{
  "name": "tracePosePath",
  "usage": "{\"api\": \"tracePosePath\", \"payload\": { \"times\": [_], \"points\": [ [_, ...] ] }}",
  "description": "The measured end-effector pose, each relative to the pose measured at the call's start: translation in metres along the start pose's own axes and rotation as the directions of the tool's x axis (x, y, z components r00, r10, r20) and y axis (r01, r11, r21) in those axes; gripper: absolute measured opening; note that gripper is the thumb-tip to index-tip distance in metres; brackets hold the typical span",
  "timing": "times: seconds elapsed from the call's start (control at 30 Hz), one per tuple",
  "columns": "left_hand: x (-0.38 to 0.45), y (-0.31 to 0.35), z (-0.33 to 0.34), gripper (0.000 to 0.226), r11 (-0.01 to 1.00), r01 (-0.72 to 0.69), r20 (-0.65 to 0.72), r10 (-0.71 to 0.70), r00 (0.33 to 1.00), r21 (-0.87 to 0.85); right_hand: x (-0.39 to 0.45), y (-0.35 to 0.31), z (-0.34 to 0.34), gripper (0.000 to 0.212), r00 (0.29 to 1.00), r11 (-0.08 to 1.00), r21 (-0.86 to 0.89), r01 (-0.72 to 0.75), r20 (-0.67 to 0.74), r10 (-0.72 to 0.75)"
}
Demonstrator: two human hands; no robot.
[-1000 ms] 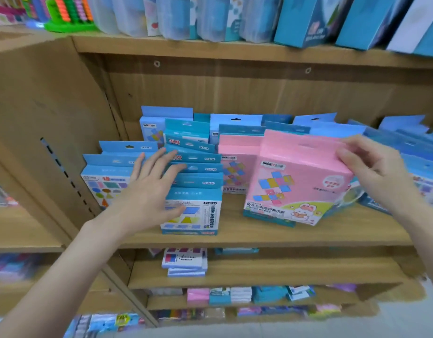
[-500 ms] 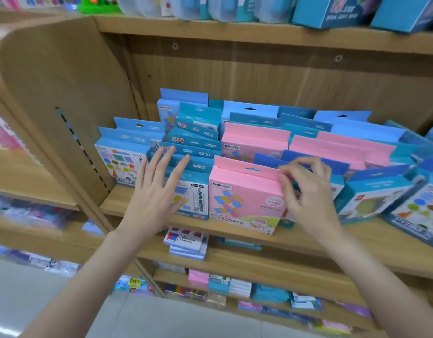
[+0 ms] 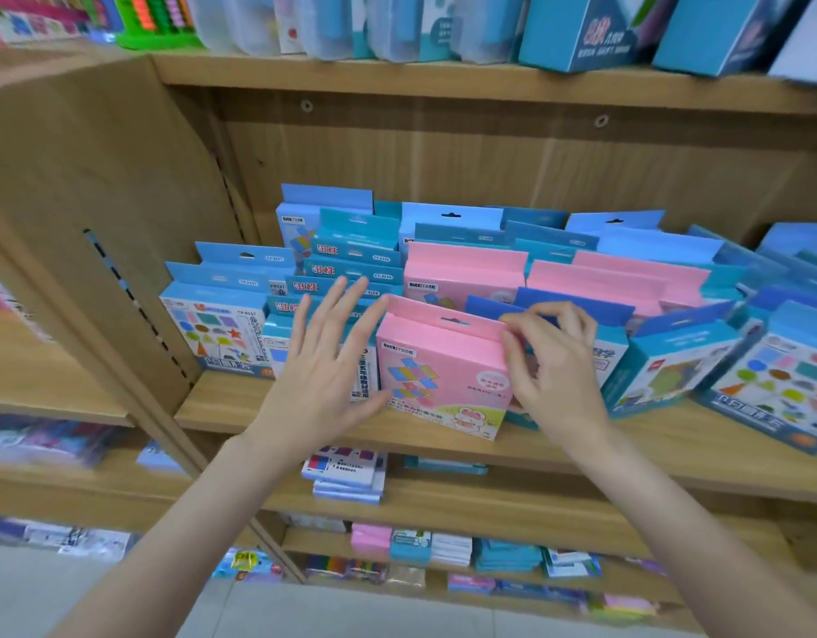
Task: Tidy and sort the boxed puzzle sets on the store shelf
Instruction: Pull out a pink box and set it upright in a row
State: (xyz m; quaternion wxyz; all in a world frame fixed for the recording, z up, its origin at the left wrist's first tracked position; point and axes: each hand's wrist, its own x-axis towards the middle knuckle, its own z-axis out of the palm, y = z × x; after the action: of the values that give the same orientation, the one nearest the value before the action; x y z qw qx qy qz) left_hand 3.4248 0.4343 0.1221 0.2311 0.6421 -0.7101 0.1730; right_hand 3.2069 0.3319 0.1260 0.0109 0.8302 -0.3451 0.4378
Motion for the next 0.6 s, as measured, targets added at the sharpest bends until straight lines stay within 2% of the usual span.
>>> {"api": "tracePosePath", "payload": {
  "times": [0.07, 0.13, 0.23, 0.3, 0.4, 0.47, 0.53, 0.6],
  "points": [
    [0.013, 0.011, 0.002, 0.085, 0.998, -0.068, 0.02, 0.068, 0.997, -0.019, 0.001, -0.001, -0.002, 0.023, 0.998, 1.0, 0.017, -0.001, 0.062, 0.0],
    [0.022, 0.014, 0.008, 0.084, 0.994, -0.105, 0.041, 0.107, 0.993, -0.043, 0.003, 0.001, -0.014, 0.028, 0.99, 0.991, 0.122, -0.051, 0.139, 0.034],
    [0.023, 0.008, 0.017, 0.089, 0.986, -0.125, 0.033, 0.129, 0.991, -0.107, 0.01, 0.02, -0.045, 0.034, 0.982, 0.957, 0.228, -0.179, 0.099, 0.16],
    [0.023, 0.005, 0.018, 0.087, 0.981, -0.14, 0.005, 0.142, 0.99, -0.134, 0.011, 0.035, -0.061, 0.033, 0.97, 0.957, 0.173, -0.234, 0.111, 0.217],
    [0.025, 0.006, 0.02, 0.084, 0.976, -0.16, -0.044, 0.155, 0.987, -0.149, 0.002, 0.039, -0.065, 0.04, 0.918, 0.957, 0.08, -0.277, 0.314, 0.24],
    [0.025, 0.006, 0.022, 0.081, 0.975, -0.167, -0.063, 0.159, 0.985, -0.145, -0.005, 0.035, -0.054, 0.053, 0.884, 0.973, -0.029, -0.228, 0.412, 0.219],
    [0.027, 0.006, 0.022, 0.08, 0.976, -0.168, -0.067, 0.16, 0.985, -0.141, -0.009, 0.031, -0.046, 0.059, 0.865, 0.972, -0.098, -0.213, 0.444, 0.234],
    [0.029, 0.007, 0.021, 0.079, 0.975, -0.166, -0.065, 0.158, 0.985, -0.145, -0.007, 0.032, -0.049, 0.056, 0.867, 0.964, -0.102, -0.244, 0.423, 0.264]
  ]
}}
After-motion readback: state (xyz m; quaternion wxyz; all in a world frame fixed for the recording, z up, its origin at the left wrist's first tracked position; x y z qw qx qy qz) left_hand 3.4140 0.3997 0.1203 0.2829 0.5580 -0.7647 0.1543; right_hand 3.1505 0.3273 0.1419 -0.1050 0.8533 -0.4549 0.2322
